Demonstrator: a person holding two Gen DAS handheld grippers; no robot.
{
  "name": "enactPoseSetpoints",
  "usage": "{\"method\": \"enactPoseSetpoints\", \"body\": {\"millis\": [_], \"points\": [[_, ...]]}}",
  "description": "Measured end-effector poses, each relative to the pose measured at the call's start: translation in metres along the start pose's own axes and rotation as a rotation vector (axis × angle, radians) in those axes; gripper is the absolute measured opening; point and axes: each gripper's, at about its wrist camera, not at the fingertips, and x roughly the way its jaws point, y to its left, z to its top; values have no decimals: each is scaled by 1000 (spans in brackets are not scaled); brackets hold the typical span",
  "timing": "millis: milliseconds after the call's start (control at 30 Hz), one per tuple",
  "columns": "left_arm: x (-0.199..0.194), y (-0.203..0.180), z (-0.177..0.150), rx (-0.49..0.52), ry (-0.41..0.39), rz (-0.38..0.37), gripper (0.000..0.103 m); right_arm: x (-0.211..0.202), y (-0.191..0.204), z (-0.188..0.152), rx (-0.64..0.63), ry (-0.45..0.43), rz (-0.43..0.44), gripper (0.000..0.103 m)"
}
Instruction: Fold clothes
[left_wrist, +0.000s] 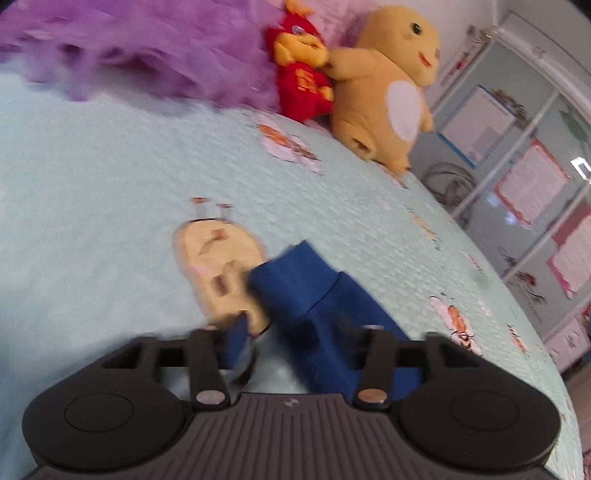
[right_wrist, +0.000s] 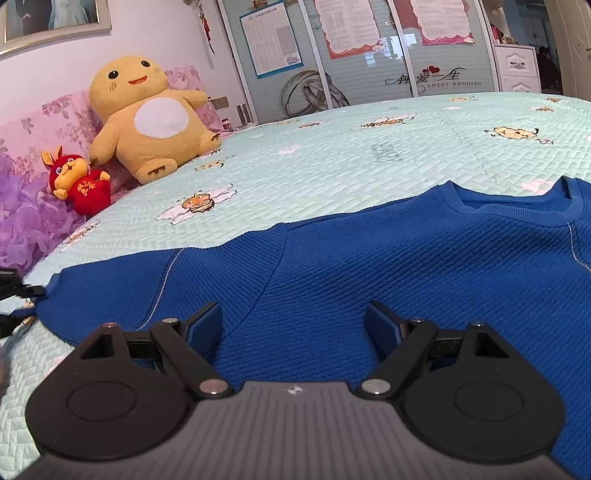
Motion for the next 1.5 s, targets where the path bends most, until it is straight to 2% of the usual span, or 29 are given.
{"method": "enactPoseSetpoints", "body": {"millis": [100, 233, 433, 567, 667, 800, 1033, 1133, 1233, 1267, 1367, 1500], "points": [[-25, -2, -13, 4, 29, 54, 66, 0, 0, -1, 3, -2, 1, 84], [-72, -29, -54, 140, 98, -13, 66, 2, 1, -1, -3, 2, -5, 84], [-176, -85, -147, 553, 119, -192, 68, 5, 9, -1, -52, 27, -44, 85], [-237, -94, -208, 804, 169, -329, 71, -2, 19, -1, -88, 73, -81, 85], [-268, -85, -233, 882, 207, -345, 71, -29, 30, -17, -128, 109, -102, 85], [-290, -68, -245, 903, 262, -332, 71, -85, 39, -48, -96, 112, -99, 85], [-332, -67, -261, 954, 281, -344, 71, -170, 37, -88, -60, 182, 36, 85], [-339, -71, -268, 978, 315, -353, 73, -209, 23, -106, -60, 174, 71, 85], [-342, -75, -278, 1018, 371, -353, 74, -253, 8, -132, -148, 124, 104, 85], [-342, -77, -284, 1036, 399, -350, 74, -268, 3, -139, -163, 110, 96, 85], [-349, -79, -294, 1056, 393, -373, 74, -308, -11, -148, -187, 81, 83, 84], [-358, -87, -299, 1083, 372, -408, 74, -320, -36, -146, -127, 61, -5, 84]]}}
